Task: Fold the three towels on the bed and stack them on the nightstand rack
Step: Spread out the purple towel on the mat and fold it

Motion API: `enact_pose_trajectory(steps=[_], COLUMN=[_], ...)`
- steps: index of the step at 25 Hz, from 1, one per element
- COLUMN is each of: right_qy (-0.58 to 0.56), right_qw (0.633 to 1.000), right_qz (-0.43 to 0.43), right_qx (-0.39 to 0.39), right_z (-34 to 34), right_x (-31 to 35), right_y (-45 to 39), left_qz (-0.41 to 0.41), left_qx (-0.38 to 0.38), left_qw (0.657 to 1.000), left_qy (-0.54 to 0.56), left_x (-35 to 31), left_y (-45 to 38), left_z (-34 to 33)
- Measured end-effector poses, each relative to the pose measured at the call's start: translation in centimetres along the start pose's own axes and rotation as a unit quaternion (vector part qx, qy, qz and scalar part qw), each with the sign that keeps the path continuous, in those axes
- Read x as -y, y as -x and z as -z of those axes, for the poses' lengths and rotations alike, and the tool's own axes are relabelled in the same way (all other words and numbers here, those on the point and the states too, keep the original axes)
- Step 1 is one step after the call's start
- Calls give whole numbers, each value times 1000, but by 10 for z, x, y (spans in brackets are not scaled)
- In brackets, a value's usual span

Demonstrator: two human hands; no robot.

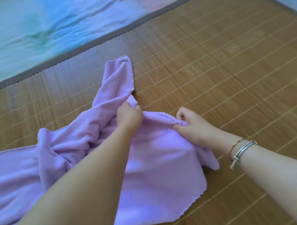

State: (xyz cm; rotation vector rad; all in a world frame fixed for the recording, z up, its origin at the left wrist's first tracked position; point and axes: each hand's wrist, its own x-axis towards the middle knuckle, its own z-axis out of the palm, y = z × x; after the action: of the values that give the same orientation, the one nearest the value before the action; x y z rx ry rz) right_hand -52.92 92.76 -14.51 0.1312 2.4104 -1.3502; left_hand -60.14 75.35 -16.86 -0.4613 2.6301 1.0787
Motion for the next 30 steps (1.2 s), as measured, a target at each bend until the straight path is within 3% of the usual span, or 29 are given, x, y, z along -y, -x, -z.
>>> enact_pose_trajectory(steps=[2,4,13,15,17,19,22,24,28,30], right_qy=[-44,-53,-19,-5,-6,-13,53,82,-160,-139], right_qw=[997,993,964,957,962,970,964,963,930,931], right_qz=[12,12,-66,-78,-110,-170,-231,-218,-213,-217], right_qx=[-67,-105,-258,-278,-249,-175,-118,-139,-254,-257], right_z=[19,48,247,278,300,313,319,320,327,330], right_x=[6,9,-76,-105,-139,-174,-216,-226,-226,-224], right_y=[0,-1,-11,-11,-9,0,22,31,32,32], left_qz=[-33,-68,-177,-177,-183,-212,-273,-297,-269,-263], left_qx=[-9,6,82,106,150,176,136,112,141,131], left_qw=[988,977,961,967,971,956,923,895,886,880], left_qy=[148,200,198,146,32,-104,-233,-313,-350,-372], left_x=[-31,-79,-266,-288,-290,-282,-274,-278,-292,-299], left_y=[3,6,6,4,-4,-9,-4,-2,-4,2], left_z=[17,24,-104,-137,-174,-206,-234,-241,-256,-263])
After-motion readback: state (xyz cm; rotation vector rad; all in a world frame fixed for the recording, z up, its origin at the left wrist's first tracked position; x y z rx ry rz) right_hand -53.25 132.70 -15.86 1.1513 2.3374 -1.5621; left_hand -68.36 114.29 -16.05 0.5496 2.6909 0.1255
